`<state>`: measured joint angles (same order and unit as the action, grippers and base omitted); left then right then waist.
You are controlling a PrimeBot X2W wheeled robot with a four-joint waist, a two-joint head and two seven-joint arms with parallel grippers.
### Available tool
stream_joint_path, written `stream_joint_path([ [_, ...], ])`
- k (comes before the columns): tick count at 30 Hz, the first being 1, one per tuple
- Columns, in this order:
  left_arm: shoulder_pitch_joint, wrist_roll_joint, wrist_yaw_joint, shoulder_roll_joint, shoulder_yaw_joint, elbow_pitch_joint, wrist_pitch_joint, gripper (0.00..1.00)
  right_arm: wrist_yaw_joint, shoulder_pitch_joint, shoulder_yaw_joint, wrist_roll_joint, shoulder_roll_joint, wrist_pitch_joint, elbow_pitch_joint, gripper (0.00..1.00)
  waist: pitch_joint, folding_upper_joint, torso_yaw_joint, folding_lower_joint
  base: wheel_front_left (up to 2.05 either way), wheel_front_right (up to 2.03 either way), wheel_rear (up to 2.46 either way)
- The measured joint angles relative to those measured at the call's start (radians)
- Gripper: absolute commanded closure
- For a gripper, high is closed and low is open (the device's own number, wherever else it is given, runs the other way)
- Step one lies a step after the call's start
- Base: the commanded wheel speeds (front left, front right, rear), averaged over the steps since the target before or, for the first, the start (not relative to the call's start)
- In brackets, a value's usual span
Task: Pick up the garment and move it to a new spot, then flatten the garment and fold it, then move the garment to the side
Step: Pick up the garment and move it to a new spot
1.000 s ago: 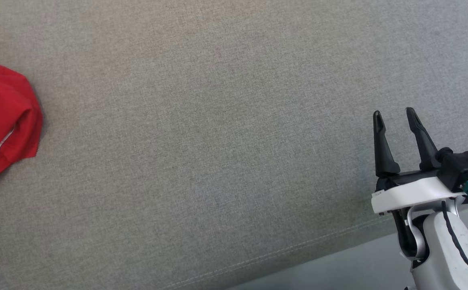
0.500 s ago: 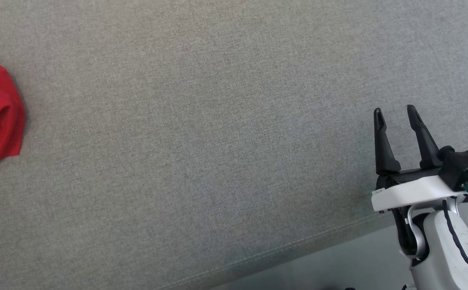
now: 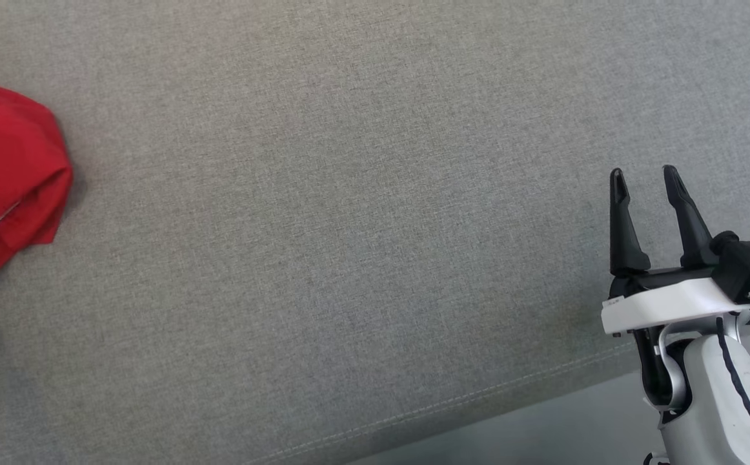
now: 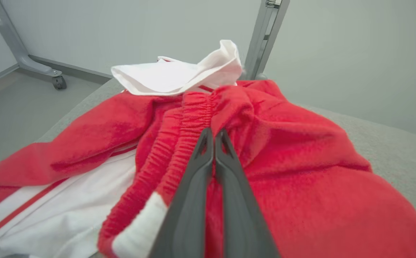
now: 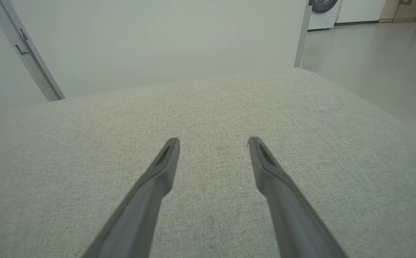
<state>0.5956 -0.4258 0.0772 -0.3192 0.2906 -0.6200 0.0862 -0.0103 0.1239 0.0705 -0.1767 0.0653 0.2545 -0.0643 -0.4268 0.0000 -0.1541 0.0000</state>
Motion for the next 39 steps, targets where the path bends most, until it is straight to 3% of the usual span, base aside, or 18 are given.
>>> stream_joint_path([
  [11,-0.002,0.030,0.046,0.109,-0.202,0.177,0.083,1.00,-0.016,0.000,0.007,0.000,-0.005,0.000,-0.022,0.00,0.068,0.0000,0.054,0.0000,0.00,0.00,0.00],
  [23,-0.065,0.055,0.047,0.247,-0.530,0.398,0.046,1.00,-0.034,-0.001,0.032,0.002,-0.009,0.000,-0.031,0.00,0.191,0.0000,0.094,0.0000,0.00,0.00,0.00],
  [33,-0.070,-0.003,0.047,0.256,-0.804,0.623,-0.035,1.00,-0.043,-0.013,0.057,0.001,-0.012,0.000,-0.034,0.00,0.275,0.0000,0.090,0.0000,0.00,0.00,0.00],
  [39,-0.081,-0.007,0.047,0.245,-0.789,0.682,-0.098,1.00,-0.045,-0.032,0.072,-0.006,-0.016,0.000,-0.033,0.00,0.292,0.0000,0.072,0.0000,0.00,0.00,0.00],
])
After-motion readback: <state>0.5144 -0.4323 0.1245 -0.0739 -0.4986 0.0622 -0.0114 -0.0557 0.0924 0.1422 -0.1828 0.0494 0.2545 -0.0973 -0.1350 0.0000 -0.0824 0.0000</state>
